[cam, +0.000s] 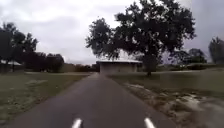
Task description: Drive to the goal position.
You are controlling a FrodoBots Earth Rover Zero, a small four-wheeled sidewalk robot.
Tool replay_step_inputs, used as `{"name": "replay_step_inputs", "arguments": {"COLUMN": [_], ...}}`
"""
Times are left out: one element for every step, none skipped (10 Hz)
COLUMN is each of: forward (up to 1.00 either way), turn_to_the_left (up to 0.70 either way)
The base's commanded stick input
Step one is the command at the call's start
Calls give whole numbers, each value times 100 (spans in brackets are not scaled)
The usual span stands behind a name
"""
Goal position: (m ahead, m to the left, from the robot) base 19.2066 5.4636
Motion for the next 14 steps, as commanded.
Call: {"name": "replay_step_inputs", "arguments": {"forward": [84,84,84,84,84,84,84,84,84,84,84,84,84,84], "turn_to_the_left": [29,19,3,3,3,3,3,3,3,3,3,3,3,3]}}
